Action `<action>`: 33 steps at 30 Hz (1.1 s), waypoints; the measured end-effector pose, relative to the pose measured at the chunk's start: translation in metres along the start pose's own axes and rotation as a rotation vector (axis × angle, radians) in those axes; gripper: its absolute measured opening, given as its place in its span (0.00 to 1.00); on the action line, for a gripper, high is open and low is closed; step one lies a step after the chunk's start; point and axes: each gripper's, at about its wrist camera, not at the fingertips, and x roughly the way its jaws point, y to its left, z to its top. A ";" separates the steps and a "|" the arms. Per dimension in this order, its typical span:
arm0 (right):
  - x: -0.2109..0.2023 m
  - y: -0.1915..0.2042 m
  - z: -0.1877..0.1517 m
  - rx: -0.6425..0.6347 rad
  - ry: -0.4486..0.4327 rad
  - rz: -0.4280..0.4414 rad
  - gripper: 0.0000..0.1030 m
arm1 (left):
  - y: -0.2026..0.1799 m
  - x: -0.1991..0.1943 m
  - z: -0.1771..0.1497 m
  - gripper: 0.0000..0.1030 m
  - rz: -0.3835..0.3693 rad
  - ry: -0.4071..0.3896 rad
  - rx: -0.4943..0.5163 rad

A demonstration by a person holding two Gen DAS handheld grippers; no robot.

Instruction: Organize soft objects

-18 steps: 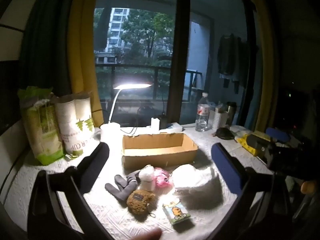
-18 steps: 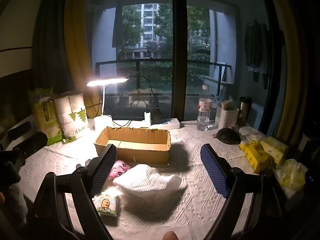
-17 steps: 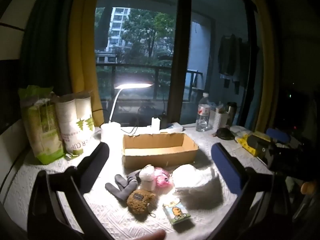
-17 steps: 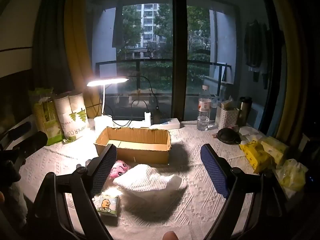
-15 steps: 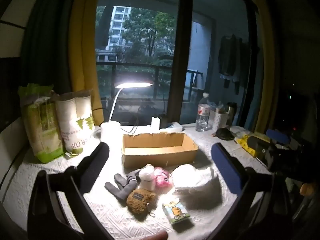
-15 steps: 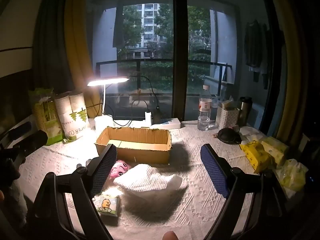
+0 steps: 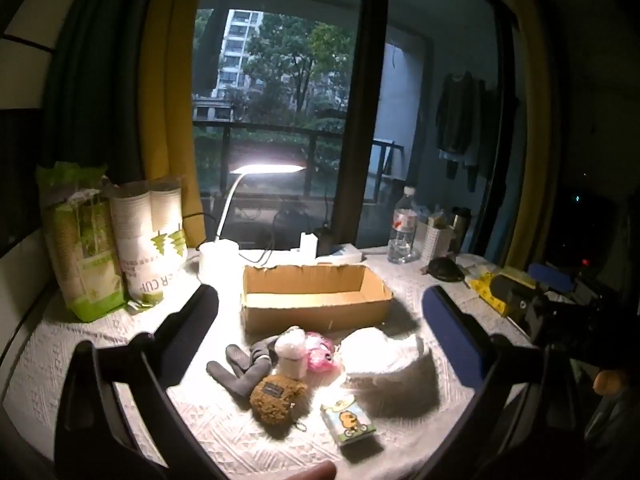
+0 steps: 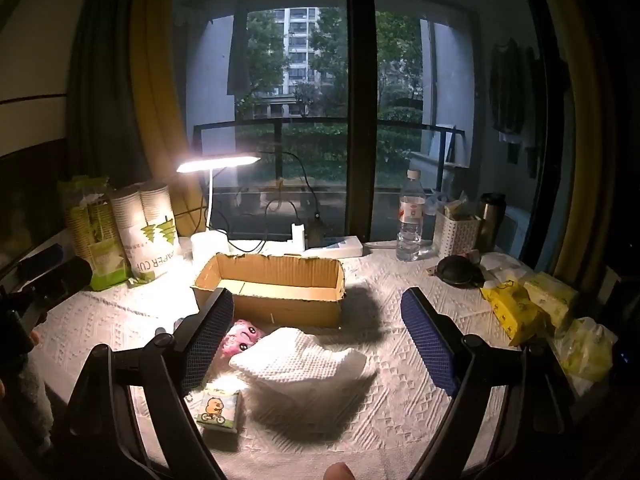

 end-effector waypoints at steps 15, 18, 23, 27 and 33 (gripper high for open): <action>-0.001 0.002 0.000 -0.002 -0.002 -0.001 0.86 | 0.003 -0.002 0.001 1.00 0.000 0.005 -0.001; 0.000 0.002 0.000 -0.001 -0.002 0.000 0.86 | 0.004 -0.004 0.002 1.00 0.000 -0.001 0.000; 0.000 0.002 0.000 -0.002 -0.003 -0.001 0.86 | 0.004 -0.005 0.003 1.00 0.001 -0.001 0.001; -0.001 0.002 0.000 -0.002 -0.002 -0.001 0.86 | 0.004 -0.005 0.003 1.00 0.000 -0.001 0.002; -0.001 0.002 0.000 -0.003 -0.002 0.000 0.86 | 0.003 -0.005 0.002 1.00 0.002 -0.002 0.002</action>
